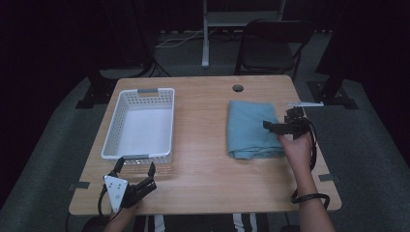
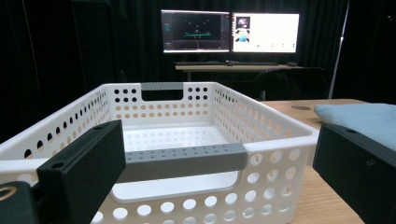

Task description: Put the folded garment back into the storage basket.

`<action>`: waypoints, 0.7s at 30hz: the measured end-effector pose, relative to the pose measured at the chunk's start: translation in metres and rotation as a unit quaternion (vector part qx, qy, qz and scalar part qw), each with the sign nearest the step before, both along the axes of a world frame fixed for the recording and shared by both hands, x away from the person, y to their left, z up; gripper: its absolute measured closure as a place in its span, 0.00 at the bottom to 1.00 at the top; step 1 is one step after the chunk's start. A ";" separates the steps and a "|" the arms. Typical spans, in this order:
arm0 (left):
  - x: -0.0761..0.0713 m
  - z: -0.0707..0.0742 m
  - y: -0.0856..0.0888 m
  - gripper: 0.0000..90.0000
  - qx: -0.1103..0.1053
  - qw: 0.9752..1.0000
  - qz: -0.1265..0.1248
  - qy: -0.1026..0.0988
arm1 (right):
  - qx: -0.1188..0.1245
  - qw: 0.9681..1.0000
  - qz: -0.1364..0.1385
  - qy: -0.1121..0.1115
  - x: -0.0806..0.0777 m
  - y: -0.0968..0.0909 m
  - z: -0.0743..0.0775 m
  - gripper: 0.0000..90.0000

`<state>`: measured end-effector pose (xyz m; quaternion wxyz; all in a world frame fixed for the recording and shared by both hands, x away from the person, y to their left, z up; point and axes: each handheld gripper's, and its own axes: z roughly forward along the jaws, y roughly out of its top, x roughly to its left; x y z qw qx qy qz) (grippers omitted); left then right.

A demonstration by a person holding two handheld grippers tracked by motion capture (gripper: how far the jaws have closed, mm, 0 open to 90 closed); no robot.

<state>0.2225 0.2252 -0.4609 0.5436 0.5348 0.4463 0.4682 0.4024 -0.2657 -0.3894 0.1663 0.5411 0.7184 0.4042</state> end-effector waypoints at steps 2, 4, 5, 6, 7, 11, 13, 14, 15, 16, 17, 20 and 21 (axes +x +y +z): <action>0.000 0.000 0.000 0.04 0.000 1.000 0.000 0.000 | 0.001 1.000 -0.002 0.006 0.004 -0.002 -0.002 0.05; 0.000 0.000 0.000 0.04 0.000 1.000 0.000 0.000 | 0.000 1.000 -0.004 0.010 0.005 -0.003 -0.003 0.05; 0.000 0.000 0.000 0.04 0.000 1.000 0.000 0.000 | -0.002 1.000 -0.006 0.012 0.007 -0.003 -0.004 0.05; 0.000 0.000 0.000 0.04 0.000 1.000 0.000 0.000 | -0.002 1.000 -0.006 0.020 0.009 -0.003 -0.005 0.05; 0.000 0.000 0.000 0.04 0.000 1.000 0.000 0.000 | -0.003 1.000 -0.007 0.022 0.010 -0.004 -0.007 0.05; 0.000 0.000 0.000 0.04 0.000 1.000 0.000 0.000 | -0.010 0.999 -0.006 0.051 0.018 -0.004 -0.015 0.05; 0.000 0.000 0.000 0.04 0.000 1.000 0.000 0.000 | -0.023 0.998 -0.006 0.058 0.020 -0.003 -0.019 0.05; 0.000 0.000 0.000 0.04 0.000 1.000 0.000 0.000 | -0.026 0.998 -0.005 0.062 0.021 -0.002 -0.020 0.05; 0.000 0.000 0.000 0.04 0.000 1.000 0.000 0.000 | -0.029 0.997 -0.006 0.069 0.023 -0.002 -0.022 0.05; 0.000 0.000 0.000 0.04 0.000 1.000 0.000 0.000 | -0.027 0.997 -0.006 0.073 0.024 -0.002 -0.024 0.05; 0.000 0.000 0.000 0.04 0.000 1.000 0.000 0.000 | -0.029 0.997 -0.005 0.075 0.025 -0.002 -0.025 0.05; 0.000 0.000 0.000 0.04 0.000 1.000 0.000 0.000 | -0.029 0.996 -0.007 0.083 0.029 -0.001 -0.029 0.05; 0.000 0.000 0.000 0.04 0.000 1.000 0.000 0.000 | -0.033 0.996 -0.008 0.084 0.030 -0.001 -0.030 0.05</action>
